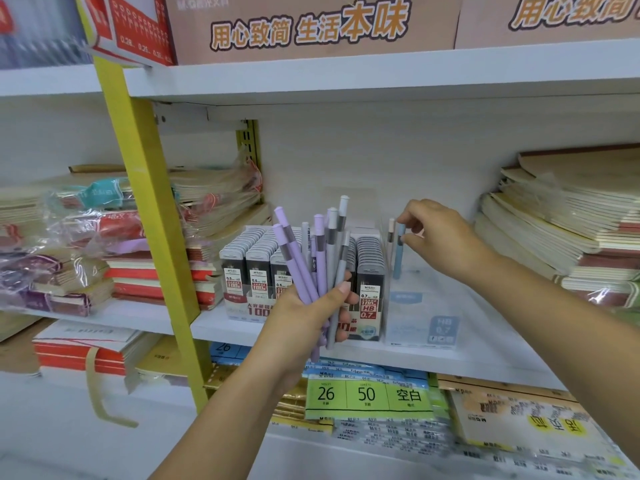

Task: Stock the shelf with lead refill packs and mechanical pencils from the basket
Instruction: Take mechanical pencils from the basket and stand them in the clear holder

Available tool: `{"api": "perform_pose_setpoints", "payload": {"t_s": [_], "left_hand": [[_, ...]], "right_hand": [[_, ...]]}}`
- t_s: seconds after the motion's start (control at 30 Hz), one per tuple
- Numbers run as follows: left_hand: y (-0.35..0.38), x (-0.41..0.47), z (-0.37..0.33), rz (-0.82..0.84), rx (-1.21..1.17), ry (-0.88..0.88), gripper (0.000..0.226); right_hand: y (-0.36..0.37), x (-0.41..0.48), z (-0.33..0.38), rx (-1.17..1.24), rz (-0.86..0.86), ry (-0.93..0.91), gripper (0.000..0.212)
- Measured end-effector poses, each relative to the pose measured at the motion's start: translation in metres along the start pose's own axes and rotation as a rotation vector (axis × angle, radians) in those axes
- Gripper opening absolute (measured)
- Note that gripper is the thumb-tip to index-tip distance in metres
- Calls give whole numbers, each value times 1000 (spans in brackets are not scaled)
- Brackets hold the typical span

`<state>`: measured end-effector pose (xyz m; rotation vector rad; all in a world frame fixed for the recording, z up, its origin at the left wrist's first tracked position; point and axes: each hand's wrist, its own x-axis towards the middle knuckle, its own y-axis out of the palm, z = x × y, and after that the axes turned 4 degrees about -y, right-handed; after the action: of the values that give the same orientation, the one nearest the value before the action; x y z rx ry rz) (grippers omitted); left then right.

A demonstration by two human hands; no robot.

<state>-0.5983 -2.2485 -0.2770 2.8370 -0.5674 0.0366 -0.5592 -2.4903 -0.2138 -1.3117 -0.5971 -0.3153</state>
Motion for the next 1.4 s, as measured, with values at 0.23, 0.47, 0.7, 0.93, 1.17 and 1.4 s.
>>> {"api": "perform_pose_setpoints", "payload": {"t_s": [0.23,0.47,0.7,0.93,1.17,1.4], "left_hand": [[9,-3,-6,70,-70,-40,30],[15,-5,-5,142,-69,-42,31],[5,-3,-2,49,64,-26,21],[7,1,-1,59,102,-3,17],[2,4,1,78,109,6,20],[-1,6,6,77,112,5,21]], "right_hand": [[-29,-32,60,634,-107,40,12],[-33,-42,77,1038,-66,169,21],[-63,-25,21,726,-428,114,23],[-32,-15,-8,292,-111,38,22],[-22,-12,-10,305,-88,10,21],[-22,-6,-8,266,-65,5,23]]}}
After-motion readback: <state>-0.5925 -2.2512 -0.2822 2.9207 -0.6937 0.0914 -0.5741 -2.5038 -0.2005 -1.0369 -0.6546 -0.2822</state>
